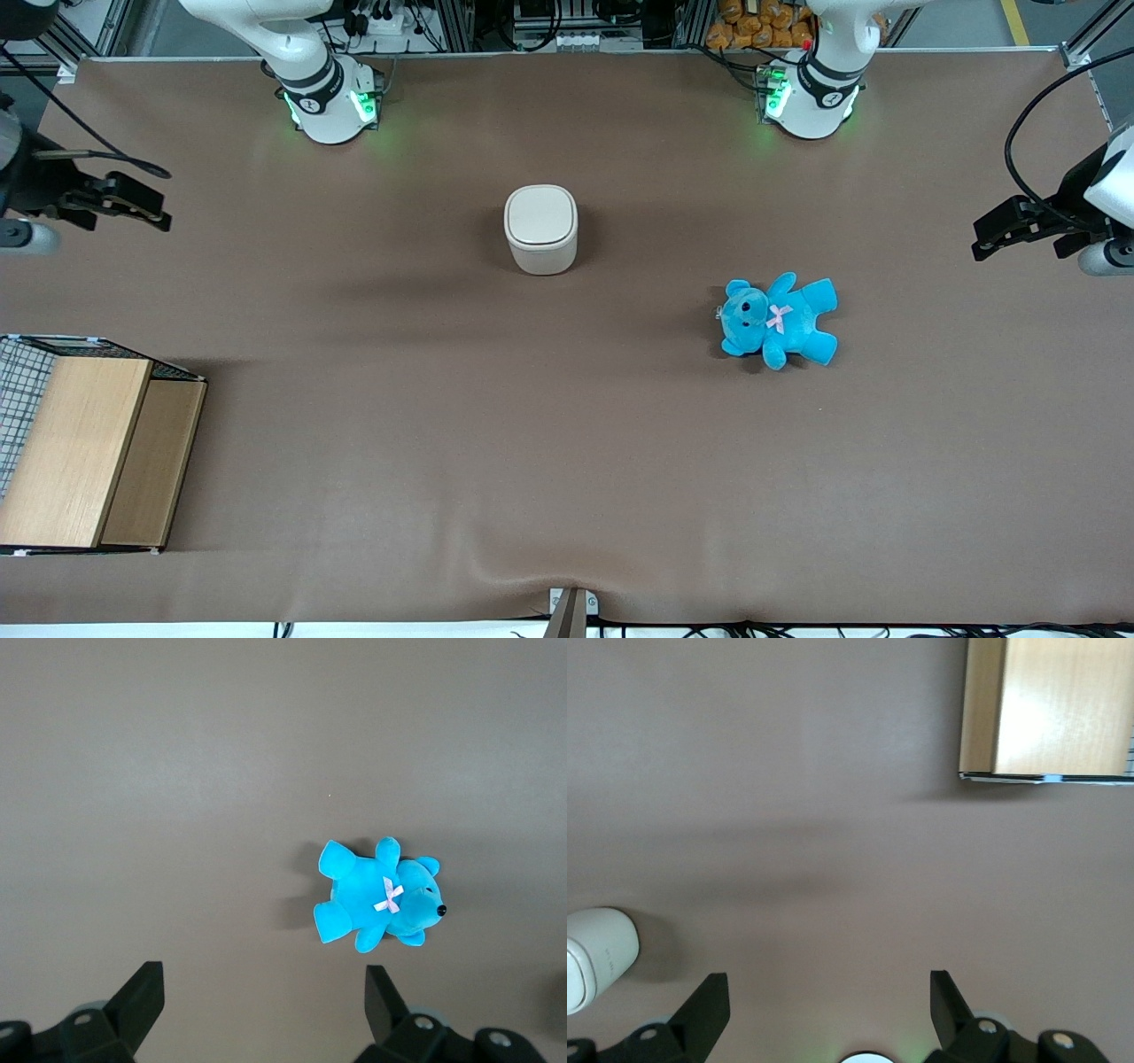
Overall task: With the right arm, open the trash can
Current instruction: 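Move the right gripper over the white trash can's lid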
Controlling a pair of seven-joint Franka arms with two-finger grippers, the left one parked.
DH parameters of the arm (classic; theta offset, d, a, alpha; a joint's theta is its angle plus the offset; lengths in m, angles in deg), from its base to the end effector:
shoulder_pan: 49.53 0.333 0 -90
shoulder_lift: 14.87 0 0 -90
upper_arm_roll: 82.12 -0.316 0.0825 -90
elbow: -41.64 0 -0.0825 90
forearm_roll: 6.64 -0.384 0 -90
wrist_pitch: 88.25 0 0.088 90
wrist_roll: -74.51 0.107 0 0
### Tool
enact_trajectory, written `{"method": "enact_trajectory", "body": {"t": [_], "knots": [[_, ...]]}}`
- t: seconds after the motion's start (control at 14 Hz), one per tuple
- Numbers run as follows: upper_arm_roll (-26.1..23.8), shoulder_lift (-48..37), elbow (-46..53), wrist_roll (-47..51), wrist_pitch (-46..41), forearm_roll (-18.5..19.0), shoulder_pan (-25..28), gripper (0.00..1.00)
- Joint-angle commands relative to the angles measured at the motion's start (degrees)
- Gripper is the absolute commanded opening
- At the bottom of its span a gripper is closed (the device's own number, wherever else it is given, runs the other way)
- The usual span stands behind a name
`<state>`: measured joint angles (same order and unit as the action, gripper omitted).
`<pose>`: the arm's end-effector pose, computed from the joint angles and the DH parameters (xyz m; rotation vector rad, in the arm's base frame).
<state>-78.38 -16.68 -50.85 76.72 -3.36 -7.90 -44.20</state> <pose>0.5339 0.0168 0.6140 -3.1168 0.0153 0.1589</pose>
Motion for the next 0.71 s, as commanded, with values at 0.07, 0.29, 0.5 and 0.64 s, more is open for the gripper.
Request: {"method": "enact_trajectory", "body": {"t": [0.07,0.29,0.5,0.64], "knots": [[-0.13,0.32,0.64,6.03,-0.7,-0.76,4.33,1.0],[-0.13,1.9,0.55,9.3,-0.17,-1.9,9.33,1.0],[-0.22,2.86,0.46,16.99,-0.51,-2.7,16.0,1.0],[-0.22,3.22,-0.32,19.84,-0.7,-2.7,20.49,0.8]]}}
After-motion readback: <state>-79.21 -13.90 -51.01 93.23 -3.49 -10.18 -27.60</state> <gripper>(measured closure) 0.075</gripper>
